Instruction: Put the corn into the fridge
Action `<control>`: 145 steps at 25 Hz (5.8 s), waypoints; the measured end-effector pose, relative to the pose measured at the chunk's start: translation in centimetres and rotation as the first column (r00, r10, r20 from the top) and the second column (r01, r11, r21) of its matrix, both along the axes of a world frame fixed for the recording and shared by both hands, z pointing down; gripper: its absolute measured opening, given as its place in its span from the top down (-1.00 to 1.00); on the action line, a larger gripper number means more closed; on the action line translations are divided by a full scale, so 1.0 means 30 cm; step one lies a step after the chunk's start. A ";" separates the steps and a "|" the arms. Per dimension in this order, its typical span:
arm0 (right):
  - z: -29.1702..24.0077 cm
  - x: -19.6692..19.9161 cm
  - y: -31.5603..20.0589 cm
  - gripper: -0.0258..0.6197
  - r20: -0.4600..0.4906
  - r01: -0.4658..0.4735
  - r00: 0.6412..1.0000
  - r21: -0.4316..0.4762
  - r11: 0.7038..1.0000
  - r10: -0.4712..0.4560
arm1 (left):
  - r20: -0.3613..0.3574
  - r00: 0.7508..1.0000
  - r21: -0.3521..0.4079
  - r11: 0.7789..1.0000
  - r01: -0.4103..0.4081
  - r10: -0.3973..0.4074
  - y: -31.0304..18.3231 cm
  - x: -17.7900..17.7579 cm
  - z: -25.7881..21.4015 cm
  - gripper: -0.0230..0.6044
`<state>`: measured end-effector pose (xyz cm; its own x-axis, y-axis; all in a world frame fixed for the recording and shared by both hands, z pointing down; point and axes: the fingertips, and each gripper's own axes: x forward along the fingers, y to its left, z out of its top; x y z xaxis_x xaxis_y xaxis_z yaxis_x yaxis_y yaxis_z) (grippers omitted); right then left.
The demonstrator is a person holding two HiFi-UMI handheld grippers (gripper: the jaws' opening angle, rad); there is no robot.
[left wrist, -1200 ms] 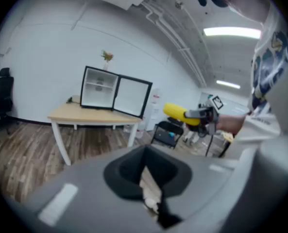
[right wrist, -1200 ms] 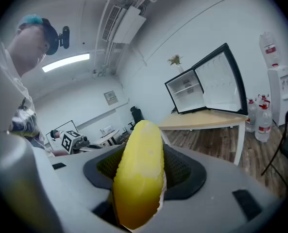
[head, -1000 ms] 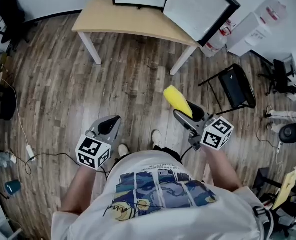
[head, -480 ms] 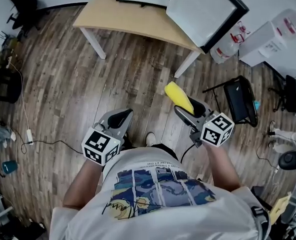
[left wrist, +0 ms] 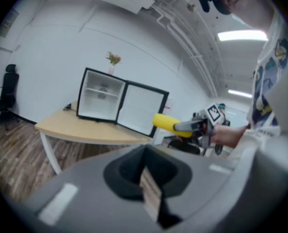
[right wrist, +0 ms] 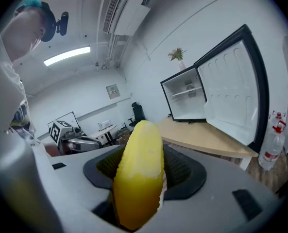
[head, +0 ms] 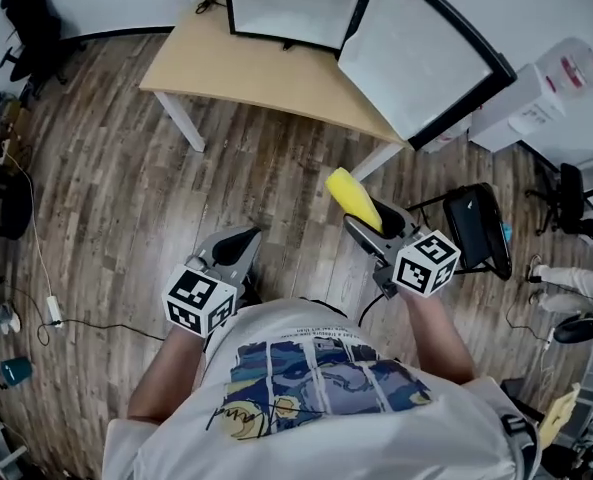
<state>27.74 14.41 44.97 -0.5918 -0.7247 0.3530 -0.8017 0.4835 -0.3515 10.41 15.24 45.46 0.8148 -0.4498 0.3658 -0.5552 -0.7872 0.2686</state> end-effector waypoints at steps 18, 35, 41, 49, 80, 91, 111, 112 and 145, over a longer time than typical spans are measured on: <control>-0.184 -0.191 -0.901 0.17 -0.157 -0.123 0.978 0.092 0.988 0.137 | -0.113 0.993 -0.035 0.999 -0.035 0.031 -0.610 -0.399 -0.017 0.90; -0.289 -0.061 -1.841 0.17 -0.271 -0.045 0.957 0.201 0.979 0.099 | -0.036 0.962 -0.014 0.962 0.272 -0.272 -1.137 -0.482 -0.077 0.90; -0.276 -0.043 -2.077 0.17 -0.327 -0.026 0.940 0.214 0.977 0.096 | -0.007 0.951 -0.013 0.951 0.309 -0.309 -1.251 -0.438 -0.071 0.90; -0.226 -0.057 -2.359 0.17 -0.479 0.021 0.873 0.223 0.975 0.090 | -0.002 0.919 -0.014 0.918 0.395 -0.395 -1.365 -0.426 -0.061 0.90; -0.152 -0.072 -2.612 0.15 -0.628 0.023 0.768 0.221 0.975 0.124 | 0.059 0.873 -0.032 0.873 0.486 -0.484 -1.384 -0.386 -0.004 0.90; -0.166 -0.055 -2.540 0.13 -0.596 -0.017 0.788 0.232 0.973 0.156 | 0.059 0.880 -0.044 0.879 0.475 -0.472 -1.317 -0.408 0.011 0.90; -0.222 -0.097 -2.142 0.13 -0.530 -0.119 0.811 0.264 0.957 0.247 | 0.041 0.927 -0.015 0.927 0.374 -0.373 -1.105 -0.556 -0.010 0.90; -0.215 -0.105 -2.112 0.13 -0.522 -0.122 0.816 0.262 0.957 0.246 | 0.041 0.929 -0.015 0.930 0.368 -0.367 -1.090 -0.564 -0.009 0.90; 0.020 -0.670 -1.026 0.85 -0.412 0.083 0.911 0.176 0.981 -0.003 | 0.000 0.971 -0.035 0.970 0.240 -0.240 -0.727 -0.765 0.046 0.90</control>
<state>7.63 -16.36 45.57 -0.4564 -0.7777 0.4324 -0.8324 0.5448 0.1013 -12.54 -6.55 46.82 0.6860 -0.6195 0.3816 -0.7256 -0.6211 0.2962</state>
